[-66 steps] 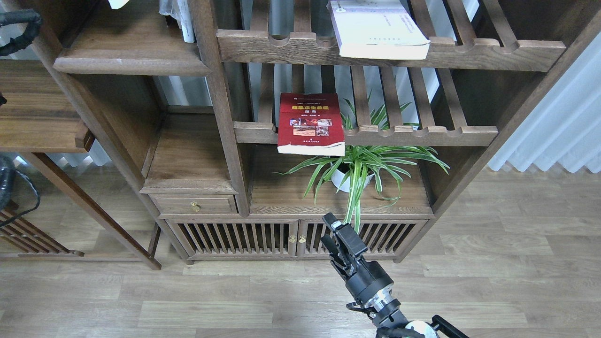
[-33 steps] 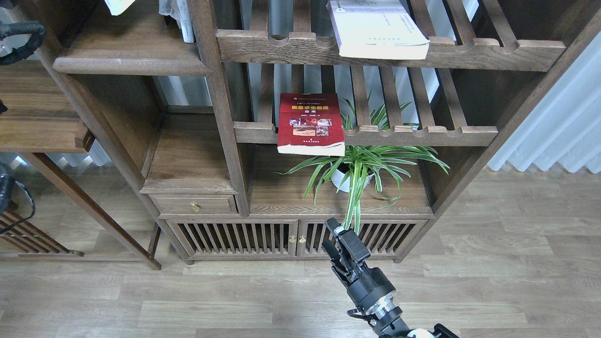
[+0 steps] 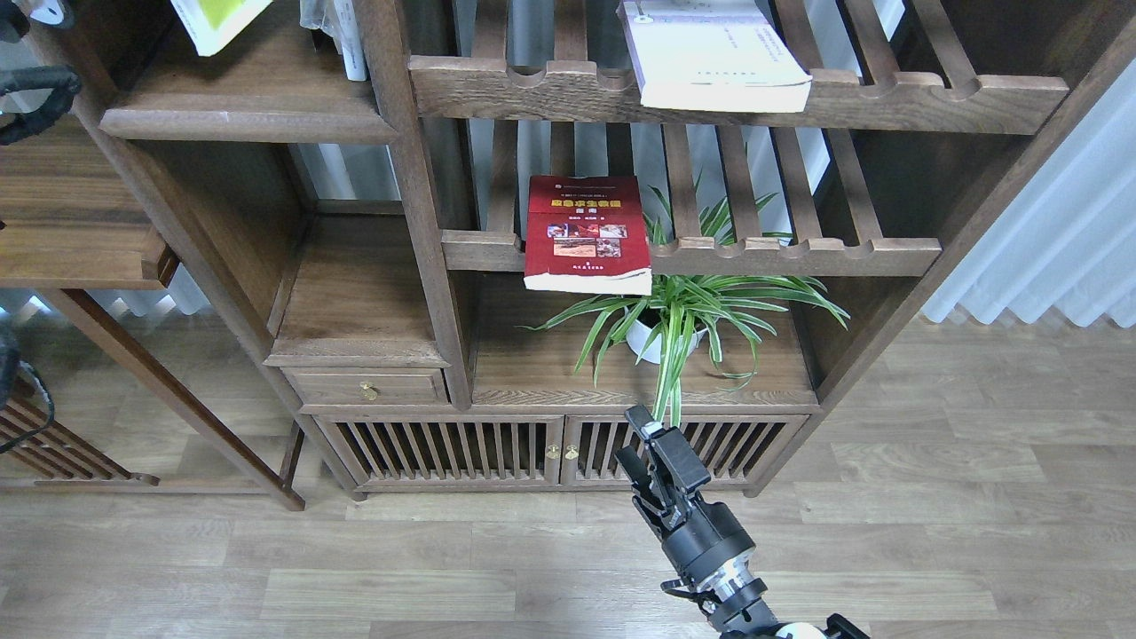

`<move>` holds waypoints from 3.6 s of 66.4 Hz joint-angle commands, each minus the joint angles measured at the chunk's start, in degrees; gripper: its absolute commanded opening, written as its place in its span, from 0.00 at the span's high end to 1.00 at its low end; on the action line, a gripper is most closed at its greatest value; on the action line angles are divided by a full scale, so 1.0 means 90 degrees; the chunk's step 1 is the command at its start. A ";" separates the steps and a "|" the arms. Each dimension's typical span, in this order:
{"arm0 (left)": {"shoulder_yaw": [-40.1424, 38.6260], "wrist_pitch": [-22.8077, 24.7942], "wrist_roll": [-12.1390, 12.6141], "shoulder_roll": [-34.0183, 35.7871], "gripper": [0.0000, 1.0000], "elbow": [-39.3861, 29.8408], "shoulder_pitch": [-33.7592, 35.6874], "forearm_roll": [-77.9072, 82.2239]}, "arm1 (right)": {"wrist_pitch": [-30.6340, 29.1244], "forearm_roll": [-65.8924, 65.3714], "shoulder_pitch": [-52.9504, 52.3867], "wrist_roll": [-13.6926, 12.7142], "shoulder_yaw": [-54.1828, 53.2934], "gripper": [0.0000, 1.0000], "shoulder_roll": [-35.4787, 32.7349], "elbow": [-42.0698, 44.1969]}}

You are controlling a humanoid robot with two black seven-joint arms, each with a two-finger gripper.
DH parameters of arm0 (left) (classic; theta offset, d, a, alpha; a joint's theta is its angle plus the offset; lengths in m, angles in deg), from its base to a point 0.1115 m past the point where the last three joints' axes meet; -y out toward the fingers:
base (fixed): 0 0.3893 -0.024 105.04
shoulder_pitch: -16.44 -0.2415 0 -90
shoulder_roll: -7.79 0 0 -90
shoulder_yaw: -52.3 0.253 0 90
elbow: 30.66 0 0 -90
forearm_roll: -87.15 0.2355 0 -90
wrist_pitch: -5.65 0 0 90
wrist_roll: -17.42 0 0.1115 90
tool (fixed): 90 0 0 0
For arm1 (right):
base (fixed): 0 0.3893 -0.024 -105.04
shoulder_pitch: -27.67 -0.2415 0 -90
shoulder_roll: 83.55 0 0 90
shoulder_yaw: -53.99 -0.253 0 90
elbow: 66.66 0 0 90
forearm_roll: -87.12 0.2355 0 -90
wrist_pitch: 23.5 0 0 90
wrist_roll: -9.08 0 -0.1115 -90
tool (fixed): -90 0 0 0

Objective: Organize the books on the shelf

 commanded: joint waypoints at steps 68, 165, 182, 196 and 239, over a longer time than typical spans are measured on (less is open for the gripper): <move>0.0277 -0.0001 -0.0238 -0.0022 0.98 0.0071 -0.0110 0.0009 | -0.0001 0.0049 -0.0010 0.0031 -0.0029 0.01 0.0000 -0.0040; 0.0482 -0.0001 -0.0453 -0.0511 0.98 0.1155 0.0427 -0.0118 | -0.0001 0.0146 0.0332 0.0021 -0.0244 0.01 0.0000 -0.0353; 0.0472 -0.0001 -0.0463 -0.0501 0.98 0.1164 0.0398 -0.0128 | -0.0001 0.0156 0.0400 0.0021 -0.0234 0.01 0.0000 -0.0363; 0.0521 -0.0001 -0.0463 -0.0481 0.98 0.1164 0.0359 -0.0255 | -0.0001 0.0215 0.0420 0.0021 -0.0244 0.01 0.0000 -0.0363; 0.0531 -0.0001 -0.0433 -0.0481 0.77 0.1174 0.0398 -0.0265 | -0.0001 0.0234 0.0498 0.0021 -0.0244 0.01 0.0000 -0.0412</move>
